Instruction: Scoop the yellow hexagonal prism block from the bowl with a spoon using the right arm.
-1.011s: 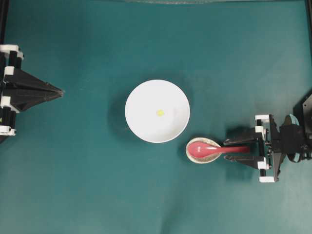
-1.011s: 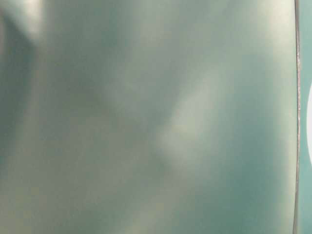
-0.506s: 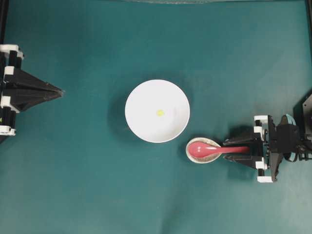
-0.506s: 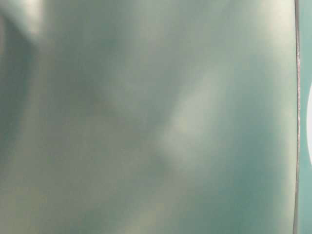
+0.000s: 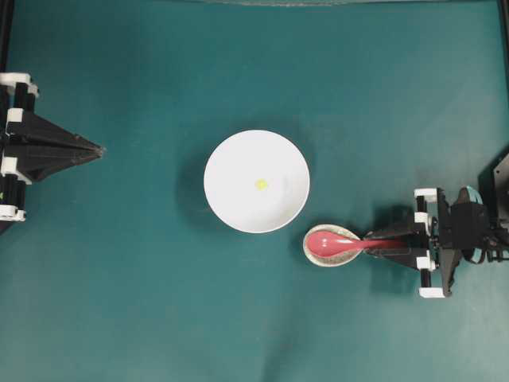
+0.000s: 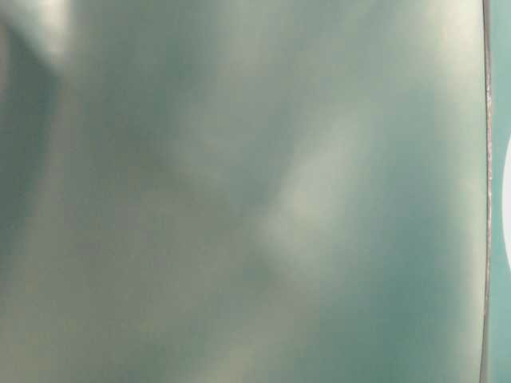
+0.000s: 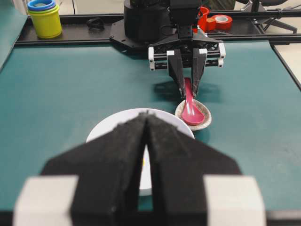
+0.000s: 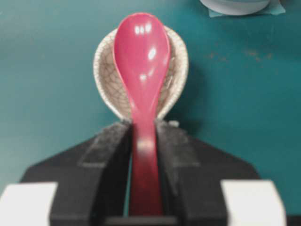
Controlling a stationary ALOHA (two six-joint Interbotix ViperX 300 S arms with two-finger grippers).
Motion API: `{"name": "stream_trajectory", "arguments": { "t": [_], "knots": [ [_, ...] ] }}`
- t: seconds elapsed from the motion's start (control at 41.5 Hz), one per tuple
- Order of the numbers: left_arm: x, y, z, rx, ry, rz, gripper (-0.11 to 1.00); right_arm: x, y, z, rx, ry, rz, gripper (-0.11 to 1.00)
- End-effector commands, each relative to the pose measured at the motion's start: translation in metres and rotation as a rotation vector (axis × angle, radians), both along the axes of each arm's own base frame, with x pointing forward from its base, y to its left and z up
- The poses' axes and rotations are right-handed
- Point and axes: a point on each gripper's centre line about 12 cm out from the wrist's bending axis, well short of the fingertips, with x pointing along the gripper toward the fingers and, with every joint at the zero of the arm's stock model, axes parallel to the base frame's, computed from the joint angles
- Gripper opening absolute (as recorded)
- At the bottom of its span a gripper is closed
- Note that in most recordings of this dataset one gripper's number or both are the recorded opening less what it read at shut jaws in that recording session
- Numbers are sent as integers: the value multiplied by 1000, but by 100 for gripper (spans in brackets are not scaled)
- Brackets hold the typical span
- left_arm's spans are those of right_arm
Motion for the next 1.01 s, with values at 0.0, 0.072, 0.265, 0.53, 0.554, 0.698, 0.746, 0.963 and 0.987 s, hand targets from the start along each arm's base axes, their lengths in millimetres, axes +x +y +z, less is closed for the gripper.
{"name": "stream_trajectory", "arguments": {
  "t": [0.0, 0.072, 0.265, 0.53, 0.554, 0.698, 0.746, 0.963, 0.987],
  "knots": [
    [2, 0, 3, 0, -9, 1, 0, 1, 1, 4, 10, -17, 1, 23],
    [2, 0, 4, 0, -11, 1, 0, 0, 1, 5, 12, -19, 1, 23],
    [2, 0, 4, 0, -12, 1, 0, 0, 2, 23, 57, -63, 7, 23],
    [2, 0, 4, 0, -11, 1, 0, 2, -3, 56, 156, -66, -8, 23],
    [2, 0, 4, 0, -11, 0, 0, 3, -4, 61, 161, -66, -7, 23],
    [2, 0, 4, -3, -11, 0, 0, 5, -10, 76, 164, -36, -4, 23],
    [2, 0, 4, -5, -11, 2, 0, 7, -14, 83, 164, -24, -10, 23],
    [2, 0, 4, -2, -11, 1, 0, 23, -39, 120, 179, 60, -25, 23],
    [2, 0, 4, -2, -11, 1, 0, 25, -42, 127, 182, 69, -25, 23]
  ]
}}
